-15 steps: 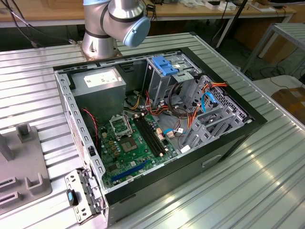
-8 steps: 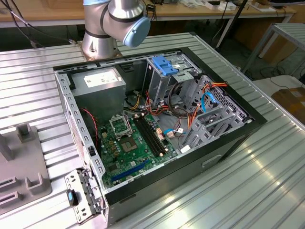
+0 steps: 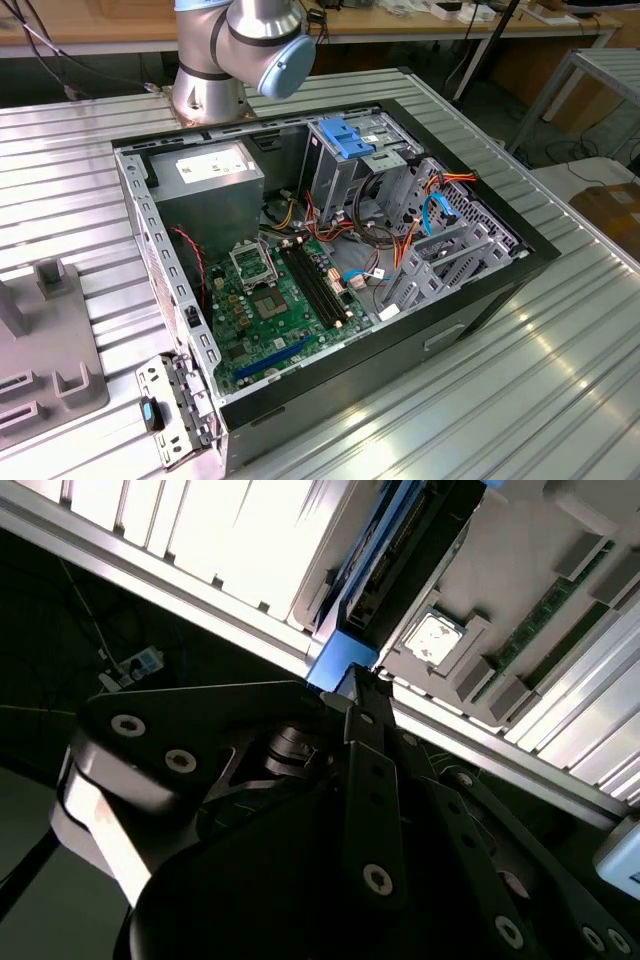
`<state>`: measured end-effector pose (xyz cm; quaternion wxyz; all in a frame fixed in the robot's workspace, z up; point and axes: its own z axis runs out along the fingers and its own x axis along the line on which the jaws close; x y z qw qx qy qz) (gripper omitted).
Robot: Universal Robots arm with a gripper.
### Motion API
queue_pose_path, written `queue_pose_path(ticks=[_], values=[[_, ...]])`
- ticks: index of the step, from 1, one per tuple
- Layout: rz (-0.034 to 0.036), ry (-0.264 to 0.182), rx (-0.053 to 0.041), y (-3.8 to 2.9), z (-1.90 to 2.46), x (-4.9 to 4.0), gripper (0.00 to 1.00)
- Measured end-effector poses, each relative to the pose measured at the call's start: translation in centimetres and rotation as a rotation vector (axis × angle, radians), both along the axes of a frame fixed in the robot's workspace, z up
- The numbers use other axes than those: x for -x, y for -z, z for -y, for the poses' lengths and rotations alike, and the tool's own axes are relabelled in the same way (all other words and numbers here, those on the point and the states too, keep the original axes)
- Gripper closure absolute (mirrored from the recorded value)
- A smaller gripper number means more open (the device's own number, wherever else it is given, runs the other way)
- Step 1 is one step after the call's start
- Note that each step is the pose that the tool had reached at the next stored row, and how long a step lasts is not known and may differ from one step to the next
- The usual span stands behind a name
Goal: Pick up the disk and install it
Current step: 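Pick up the disk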
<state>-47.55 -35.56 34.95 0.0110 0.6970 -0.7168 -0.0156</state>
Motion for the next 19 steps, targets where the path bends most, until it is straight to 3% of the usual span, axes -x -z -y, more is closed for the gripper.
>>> queue_pose_path(ticks=[5,14,18,19], values=[[0.0000,-0.002,0.0000,0.00,-0.33,-0.07,0.89],[0.0000,-0.002,0.0000,0.00,-0.36,-0.07,0.89],[0.0000,-0.002,0.0001,0.00,-0.38,-0.07,0.58],[0.0000,-0.002,0.0001,0.00,-0.39,-0.07,0.40]])
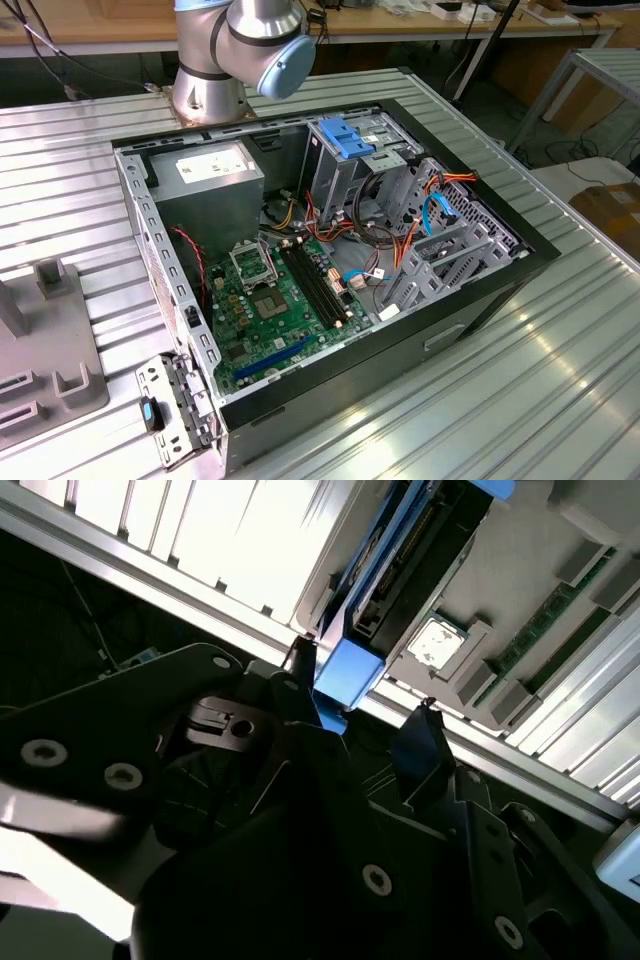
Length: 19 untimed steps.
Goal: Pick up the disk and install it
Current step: 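Pick up the disk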
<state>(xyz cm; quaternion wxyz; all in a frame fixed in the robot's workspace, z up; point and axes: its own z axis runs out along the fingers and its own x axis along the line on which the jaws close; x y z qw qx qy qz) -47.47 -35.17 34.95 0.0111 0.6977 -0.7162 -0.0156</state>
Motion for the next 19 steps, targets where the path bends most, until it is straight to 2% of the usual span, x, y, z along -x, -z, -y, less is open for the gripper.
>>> queue_pose_path(ticks=[2,3,7,10,12,13,14,19], values=[[0.0000,0.000,0.0000,0.00,0.00,0.00,0.40],[0.0000,0.000,0.0000,0.00,-0.01,0.00,0.34],[0.0008,0.000,0.0000,0.25,-0.01,0.00,0.34],[0.0029,0.000,-0.0001,1.25,-0.01,0.00,0.34],[0.0033,0.000,-0.0001,1.69,-0.01,0.00,0.34],[0.0063,-0.001,0.0000,3.47,-0.01,0.00,0.34],[0.0132,-0.001,0.0000,4.52,-0.01,0.00,0.34],[0.0135,-0.001,-0.0006,4.55,-0.01,0.10,0.34]])
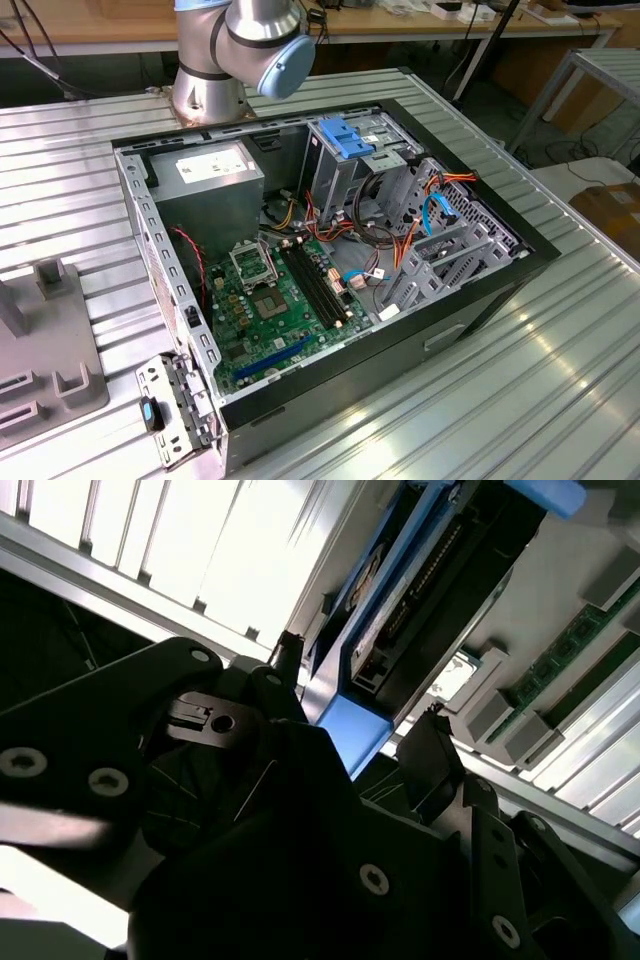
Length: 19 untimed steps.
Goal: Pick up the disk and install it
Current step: 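Pick up the disk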
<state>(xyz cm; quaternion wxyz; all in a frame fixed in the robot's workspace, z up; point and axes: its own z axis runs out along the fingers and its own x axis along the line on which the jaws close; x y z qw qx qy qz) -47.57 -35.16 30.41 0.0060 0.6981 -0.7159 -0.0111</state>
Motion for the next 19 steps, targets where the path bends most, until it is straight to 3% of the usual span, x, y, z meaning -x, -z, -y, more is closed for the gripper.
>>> queue_pose_path(ticks=[4,6,10,13,19], values=[[-0.0001,0.000,0.0000,0.00,0.00,0.04,0.34],[-0.0001,0.000,0.0001,0.00,0.00,0.06,0.43],[-0.0001,0.000,0.0001,0.00,0.00,0.08,0.44],[0.0000,0.000,0.0000,0.01,0.00,0.11,0.63],[-0.0001,0.000,0.0001,0.02,0.00,0.19,0.63]])
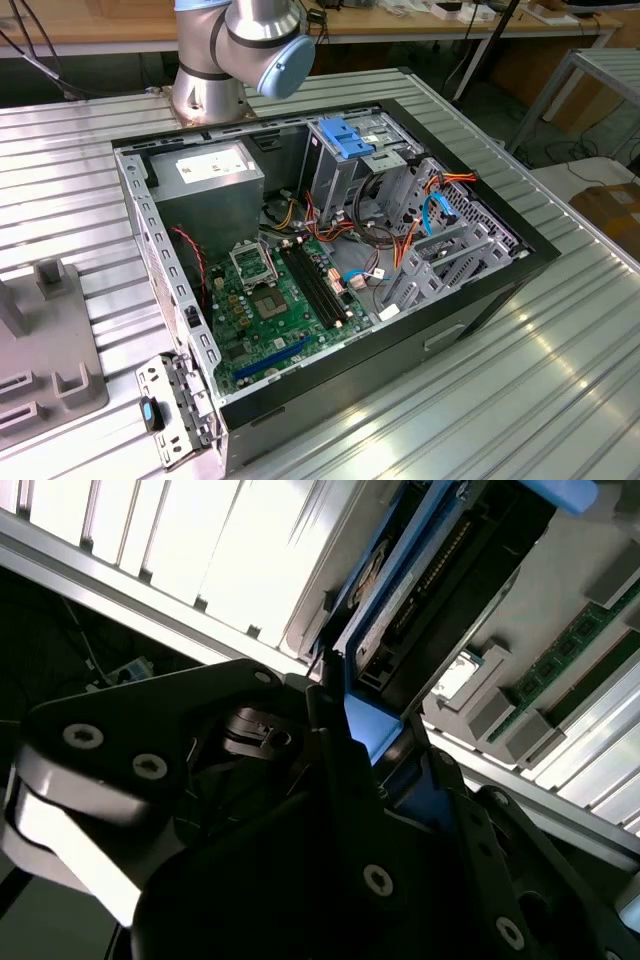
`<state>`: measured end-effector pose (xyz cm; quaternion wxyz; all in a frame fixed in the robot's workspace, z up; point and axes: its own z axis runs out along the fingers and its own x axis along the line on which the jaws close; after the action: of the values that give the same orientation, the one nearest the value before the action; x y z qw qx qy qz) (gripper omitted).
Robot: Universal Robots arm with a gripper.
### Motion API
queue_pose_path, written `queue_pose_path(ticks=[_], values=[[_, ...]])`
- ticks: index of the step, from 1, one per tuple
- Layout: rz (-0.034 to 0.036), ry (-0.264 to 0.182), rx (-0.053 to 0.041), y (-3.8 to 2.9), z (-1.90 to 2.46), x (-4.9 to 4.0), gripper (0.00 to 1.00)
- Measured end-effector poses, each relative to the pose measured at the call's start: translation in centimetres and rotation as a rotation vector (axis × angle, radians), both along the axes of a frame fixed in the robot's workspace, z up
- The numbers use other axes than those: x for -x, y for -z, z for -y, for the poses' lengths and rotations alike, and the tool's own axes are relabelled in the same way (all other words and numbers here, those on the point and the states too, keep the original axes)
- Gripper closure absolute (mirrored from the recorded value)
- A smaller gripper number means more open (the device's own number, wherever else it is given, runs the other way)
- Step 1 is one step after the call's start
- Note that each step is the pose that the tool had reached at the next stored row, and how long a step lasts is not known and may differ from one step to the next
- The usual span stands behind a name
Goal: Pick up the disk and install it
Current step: 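Pick up the disk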
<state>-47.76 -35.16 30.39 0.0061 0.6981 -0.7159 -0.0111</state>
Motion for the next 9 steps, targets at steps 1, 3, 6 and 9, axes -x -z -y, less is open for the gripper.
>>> queue_pose_path(ticks=[1,3,6,9], values=[[0.0000,0.000,0.0000,0.00,0.00,0.02,0.63],[0.0000,0.000,0.0000,0.00,0.00,0.03,0.63],[0.0000,0.000,0.0001,-0.15,0.00,0.03,0.63],[0.0003,0.000,-0.0001,-0.31,0.00,0.03,0.63]])
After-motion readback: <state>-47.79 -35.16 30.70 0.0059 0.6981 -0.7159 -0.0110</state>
